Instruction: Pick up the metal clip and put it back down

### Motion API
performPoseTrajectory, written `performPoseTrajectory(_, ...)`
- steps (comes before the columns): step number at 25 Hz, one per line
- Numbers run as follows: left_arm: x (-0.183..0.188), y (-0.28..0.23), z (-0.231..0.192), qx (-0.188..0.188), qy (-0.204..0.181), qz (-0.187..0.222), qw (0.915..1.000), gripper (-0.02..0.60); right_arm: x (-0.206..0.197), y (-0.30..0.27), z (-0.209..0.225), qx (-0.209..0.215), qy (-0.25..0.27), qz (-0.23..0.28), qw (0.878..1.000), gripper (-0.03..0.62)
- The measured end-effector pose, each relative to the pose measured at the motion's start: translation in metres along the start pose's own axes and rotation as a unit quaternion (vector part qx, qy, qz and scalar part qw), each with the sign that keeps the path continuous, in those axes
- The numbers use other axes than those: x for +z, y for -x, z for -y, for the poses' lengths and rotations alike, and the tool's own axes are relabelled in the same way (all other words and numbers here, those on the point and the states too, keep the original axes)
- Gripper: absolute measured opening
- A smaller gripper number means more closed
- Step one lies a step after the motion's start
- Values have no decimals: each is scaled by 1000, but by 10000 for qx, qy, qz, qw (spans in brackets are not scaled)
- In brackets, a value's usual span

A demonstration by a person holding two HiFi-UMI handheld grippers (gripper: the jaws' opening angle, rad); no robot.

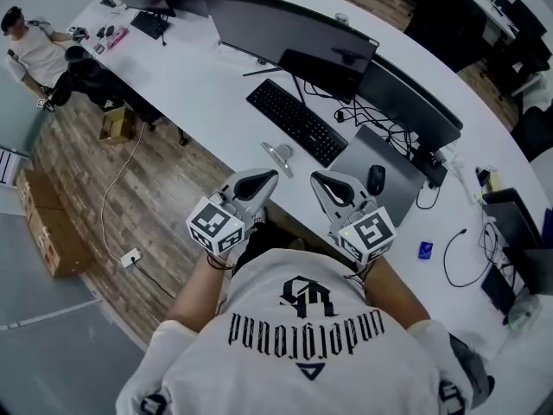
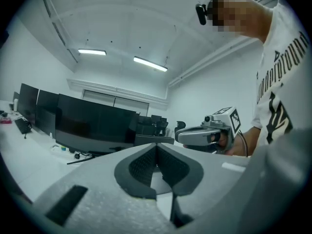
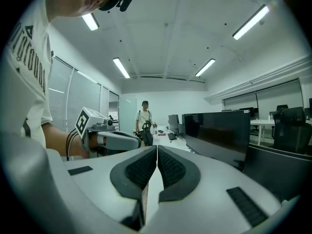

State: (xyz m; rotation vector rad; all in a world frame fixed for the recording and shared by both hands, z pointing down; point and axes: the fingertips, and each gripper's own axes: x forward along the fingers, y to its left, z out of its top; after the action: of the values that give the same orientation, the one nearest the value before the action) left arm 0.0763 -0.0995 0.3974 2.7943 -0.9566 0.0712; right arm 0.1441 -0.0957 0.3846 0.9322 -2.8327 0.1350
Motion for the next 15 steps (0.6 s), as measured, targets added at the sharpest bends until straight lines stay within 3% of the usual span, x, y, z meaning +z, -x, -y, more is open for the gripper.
performPoseTrajectory(15,-33,-14,-69,108,263,-315,9991,12,-37,-67,38,-40,-379,-430,9983,17)
